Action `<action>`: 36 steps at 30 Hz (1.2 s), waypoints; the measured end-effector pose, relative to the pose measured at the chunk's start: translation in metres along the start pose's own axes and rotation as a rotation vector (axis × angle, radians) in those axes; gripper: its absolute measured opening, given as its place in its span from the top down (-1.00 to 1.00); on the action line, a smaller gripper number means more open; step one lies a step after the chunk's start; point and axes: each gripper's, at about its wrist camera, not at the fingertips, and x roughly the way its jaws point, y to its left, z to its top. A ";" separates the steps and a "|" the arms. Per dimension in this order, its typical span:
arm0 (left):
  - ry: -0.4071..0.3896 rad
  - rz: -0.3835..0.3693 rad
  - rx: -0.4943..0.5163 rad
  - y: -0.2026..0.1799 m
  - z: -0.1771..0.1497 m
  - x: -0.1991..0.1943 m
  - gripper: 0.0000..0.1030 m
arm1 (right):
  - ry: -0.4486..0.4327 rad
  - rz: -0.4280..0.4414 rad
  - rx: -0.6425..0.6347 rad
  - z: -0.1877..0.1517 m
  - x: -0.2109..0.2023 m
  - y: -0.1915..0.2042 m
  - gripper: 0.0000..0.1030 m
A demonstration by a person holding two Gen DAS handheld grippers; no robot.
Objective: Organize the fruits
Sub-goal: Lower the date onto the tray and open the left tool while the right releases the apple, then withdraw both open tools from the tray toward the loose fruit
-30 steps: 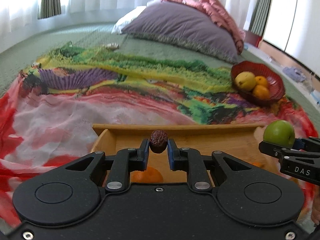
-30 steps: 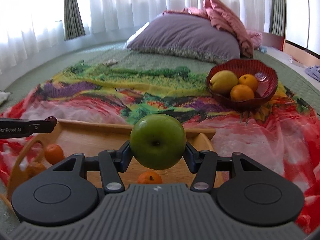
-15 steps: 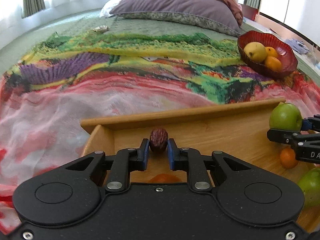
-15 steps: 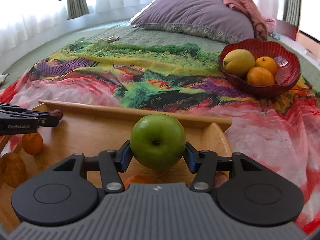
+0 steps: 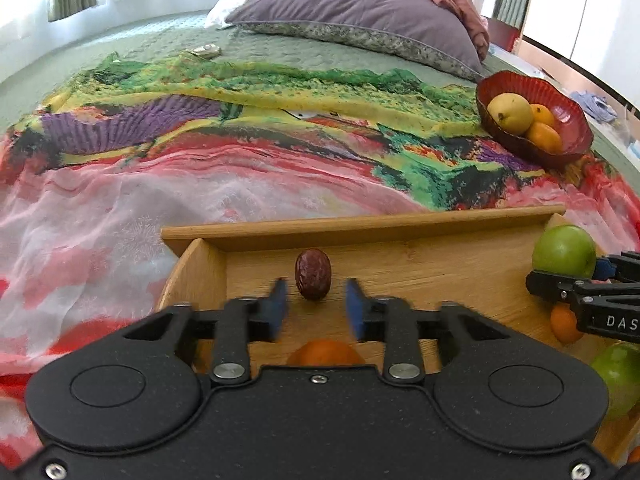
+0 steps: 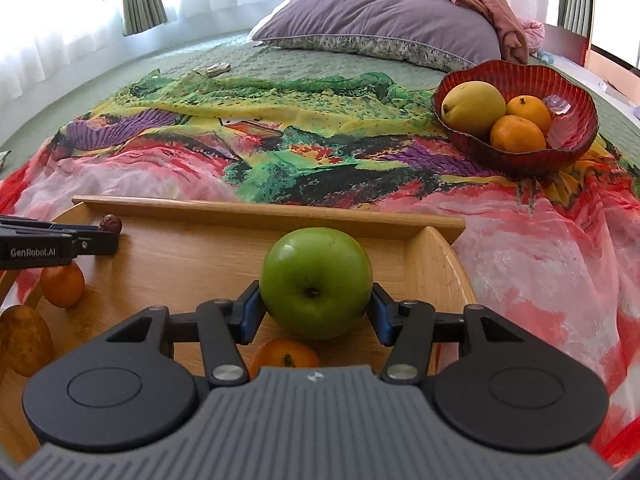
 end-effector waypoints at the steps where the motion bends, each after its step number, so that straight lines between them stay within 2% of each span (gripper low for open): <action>1: -0.018 0.010 -0.015 -0.001 -0.001 -0.007 0.07 | -0.004 -0.004 0.011 0.000 -0.002 -0.001 -0.21; 2: -0.039 0.008 -0.036 -0.001 -0.003 -0.017 0.01 | -0.011 -0.011 0.019 0.000 -0.004 -0.002 -0.39; 6: -0.075 -0.032 -0.065 0.001 -0.010 -0.056 -0.27 | -0.051 0.001 0.055 0.001 -0.025 -0.003 -0.49; 8: -0.101 -0.020 -0.052 0.001 -0.017 -0.078 -0.45 | -0.077 0.011 0.050 0.000 -0.040 0.000 -0.50; 12: -0.157 0.002 -0.023 -0.006 -0.036 -0.119 -0.61 | -0.151 0.026 0.011 -0.005 -0.078 0.009 -0.66; 17: -0.222 -0.008 -0.012 -0.022 -0.074 -0.164 -0.68 | -0.242 0.029 -0.058 -0.029 -0.126 0.018 -0.78; 23: -0.286 0.007 0.003 -0.049 -0.130 -0.195 -0.75 | -0.366 -0.012 -0.104 -0.085 -0.167 0.023 -0.86; 25: -0.303 0.013 0.003 -0.057 -0.146 -0.199 -0.86 | -0.389 -0.038 -0.106 -0.105 -0.174 0.023 -0.86; 30: -0.325 0.010 -0.001 -0.071 -0.181 -0.203 -0.88 | -0.414 -0.095 -0.079 -0.151 -0.183 0.020 -0.86; 36: -0.318 0.031 0.051 -0.085 -0.209 -0.195 -0.90 | -0.428 -0.135 -0.030 -0.191 -0.182 0.018 -0.88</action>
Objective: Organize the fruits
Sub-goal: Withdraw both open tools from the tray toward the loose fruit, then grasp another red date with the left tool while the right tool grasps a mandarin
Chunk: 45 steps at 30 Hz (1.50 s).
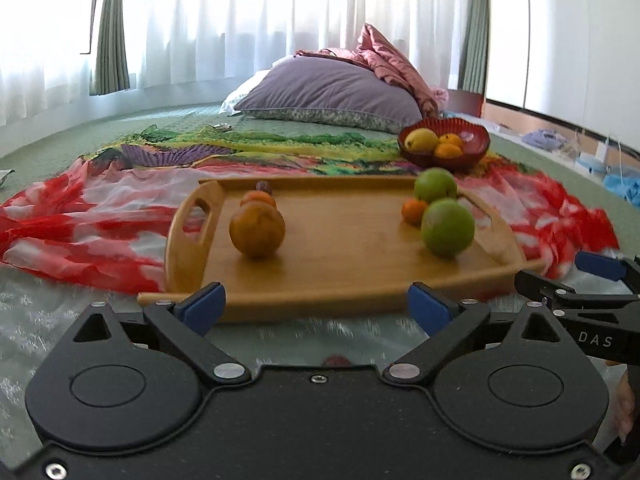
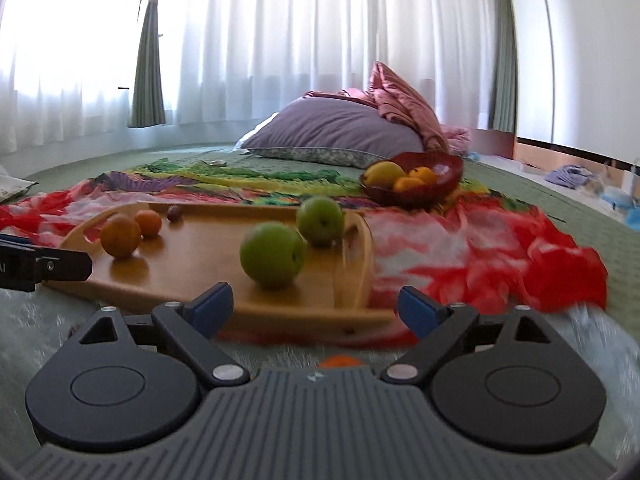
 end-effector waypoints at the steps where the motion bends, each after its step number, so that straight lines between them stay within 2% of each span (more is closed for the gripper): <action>1: 0.003 0.002 0.010 -0.002 -0.004 0.001 -0.90 | 0.000 -0.005 -0.002 -0.004 -0.001 0.000 -0.88; 10: 0.031 0.019 0.031 -0.013 -0.026 0.013 -0.91 | 0.006 -0.020 -0.068 -0.020 -0.003 0.010 -0.89; 16: 0.026 0.030 0.051 -0.018 -0.033 0.016 -0.90 | 0.037 -0.003 -0.039 -0.030 0.006 0.007 -0.84; 18: 0.022 0.037 0.049 -0.019 -0.036 0.015 -0.79 | 0.040 0.003 -0.022 -0.031 0.008 0.004 -0.80; 23: 0.030 0.047 0.042 -0.021 -0.038 0.010 -0.15 | 0.047 -0.001 -0.001 -0.035 0.011 0.002 -0.58; 25: 0.029 0.045 0.050 -0.021 -0.038 0.007 0.00 | 0.044 -0.002 0.003 -0.036 0.012 0.000 -0.48; 27: 0.037 0.041 0.058 -0.022 -0.038 0.006 0.15 | 0.037 -0.006 0.002 -0.038 0.012 0.000 -0.29; 31: 0.058 0.032 0.049 -0.021 -0.038 0.007 0.46 | 0.030 -0.013 0.024 -0.040 0.011 -0.002 -0.18; 35: 0.065 0.028 0.039 -0.021 -0.038 0.007 0.53 | 0.032 -0.014 0.050 -0.041 0.011 -0.007 -0.08; 45: 0.063 0.008 0.020 -0.020 -0.036 0.004 0.54 | 0.037 -0.028 0.053 -0.041 0.012 -0.007 0.03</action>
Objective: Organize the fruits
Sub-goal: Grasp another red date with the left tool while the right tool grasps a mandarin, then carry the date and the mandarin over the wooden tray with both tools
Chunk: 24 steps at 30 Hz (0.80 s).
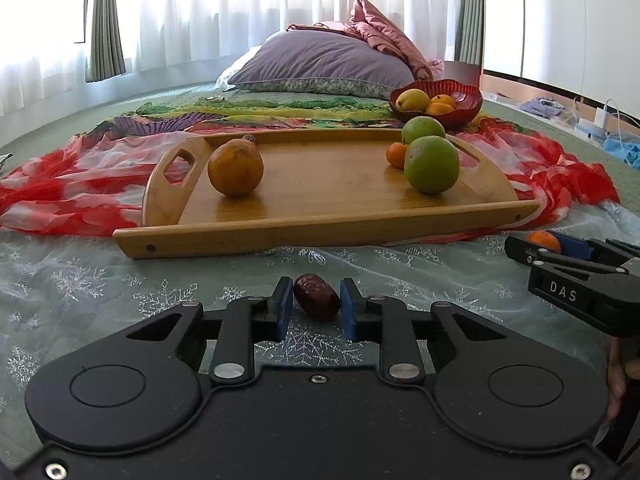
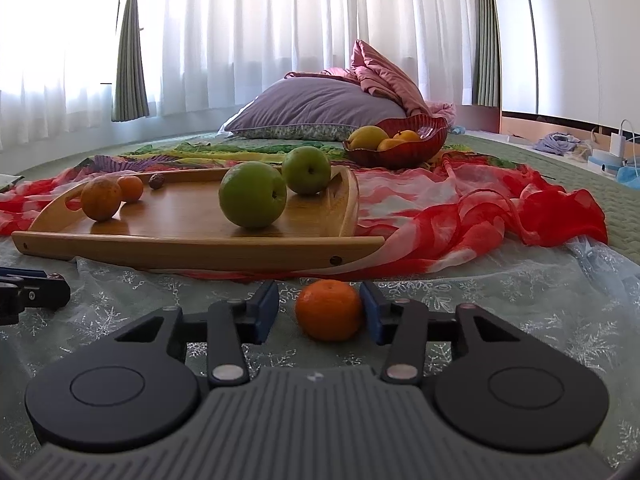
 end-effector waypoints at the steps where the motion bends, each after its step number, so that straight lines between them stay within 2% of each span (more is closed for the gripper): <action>1: -0.002 0.001 0.000 0.000 0.001 0.000 0.54 | 0.002 -0.003 0.001 0.000 0.000 0.000 0.04; 9: -0.017 0.017 0.003 0.001 0.007 0.000 0.54 | 0.025 -0.025 0.019 0.003 0.001 -0.003 0.23; 24: -0.007 0.041 0.009 0.004 0.012 -0.001 0.54 | 0.048 -0.042 -0.003 0.007 0.003 0.001 0.27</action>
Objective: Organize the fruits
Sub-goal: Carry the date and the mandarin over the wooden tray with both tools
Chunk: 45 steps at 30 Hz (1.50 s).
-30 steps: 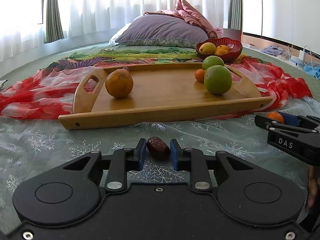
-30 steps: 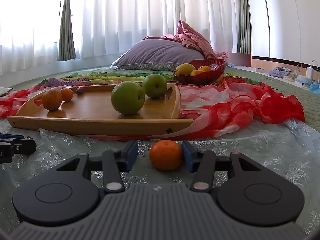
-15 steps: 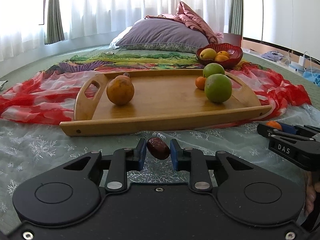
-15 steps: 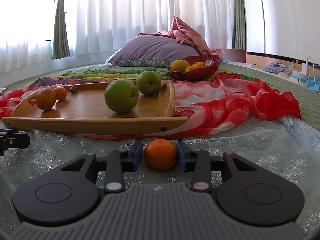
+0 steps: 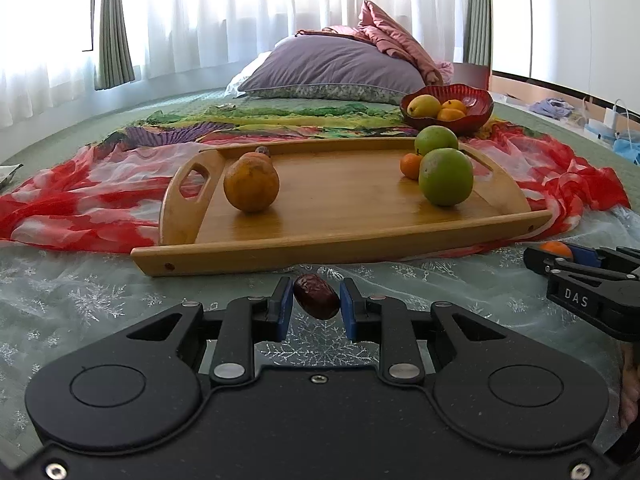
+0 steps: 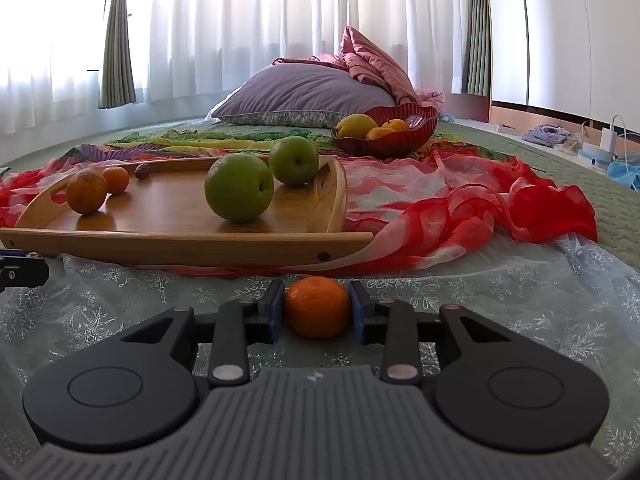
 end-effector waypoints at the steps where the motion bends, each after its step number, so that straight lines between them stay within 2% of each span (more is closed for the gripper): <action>1: 0.000 0.001 -0.003 0.001 0.000 -0.001 0.54 | 0.001 0.001 0.003 0.001 -0.001 0.000 0.26; 12: -0.027 0.016 -0.007 0.004 0.011 -0.007 0.54 | -0.070 0.067 0.017 0.024 -0.026 0.001 0.26; 22: -0.047 0.005 -0.013 0.010 0.033 0.001 0.54 | -0.106 0.119 -0.031 0.052 -0.022 0.020 0.26; 35: -0.070 -0.020 -0.012 0.021 0.054 0.008 0.54 | -0.115 0.166 -0.031 0.076 -0.022 0.025 0.26; 45: -0.045 -0.054 -0.029 0.026 0.074 0.026 0.54 | -0.107 0.196 -0.018 0.094 -0.013 0.026 0.26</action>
